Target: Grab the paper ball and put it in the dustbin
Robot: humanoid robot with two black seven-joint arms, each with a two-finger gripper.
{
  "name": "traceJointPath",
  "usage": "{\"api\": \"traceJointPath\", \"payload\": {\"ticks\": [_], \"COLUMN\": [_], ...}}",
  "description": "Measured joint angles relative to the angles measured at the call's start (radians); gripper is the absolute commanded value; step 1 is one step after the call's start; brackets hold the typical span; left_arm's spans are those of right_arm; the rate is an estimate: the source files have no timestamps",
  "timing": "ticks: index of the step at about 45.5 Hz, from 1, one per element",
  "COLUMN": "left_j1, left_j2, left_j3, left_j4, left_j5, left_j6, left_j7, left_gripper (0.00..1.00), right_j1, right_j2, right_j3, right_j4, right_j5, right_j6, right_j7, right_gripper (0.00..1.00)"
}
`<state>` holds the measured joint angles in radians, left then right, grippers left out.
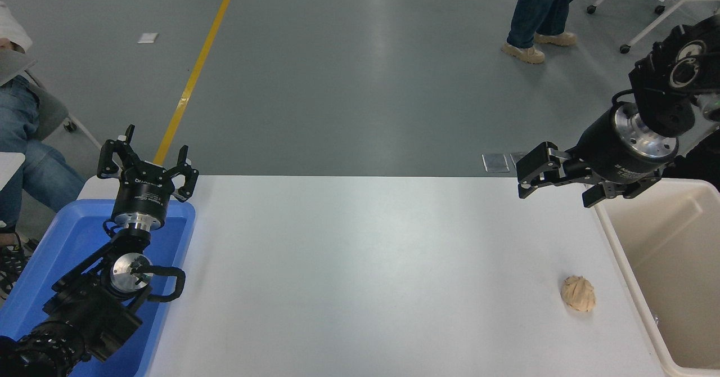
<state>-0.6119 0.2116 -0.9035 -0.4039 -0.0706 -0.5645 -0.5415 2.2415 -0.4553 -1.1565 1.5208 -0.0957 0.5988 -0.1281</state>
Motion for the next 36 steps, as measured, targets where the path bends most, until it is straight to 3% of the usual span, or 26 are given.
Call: {"api": "traceJointPath", "payload": {"ticks": [36], "left_j1": [0.000], "left_j2": [0.000], "left_j3": [0.000], "left_j4": [-0.001], "left_j5": [0.000], "left_j6": [0.000], "left_j7": [0.000], "left_gripper": [0.99], "right_j1": [-0.011], "right_j2": [0.001], "right_j3": [-0.051], "right_j4": [-0.027], "right_j5": [0.011], "right_j6": [-0.001], "right_j7": [0.002], "right_gripper": [1.00]}}
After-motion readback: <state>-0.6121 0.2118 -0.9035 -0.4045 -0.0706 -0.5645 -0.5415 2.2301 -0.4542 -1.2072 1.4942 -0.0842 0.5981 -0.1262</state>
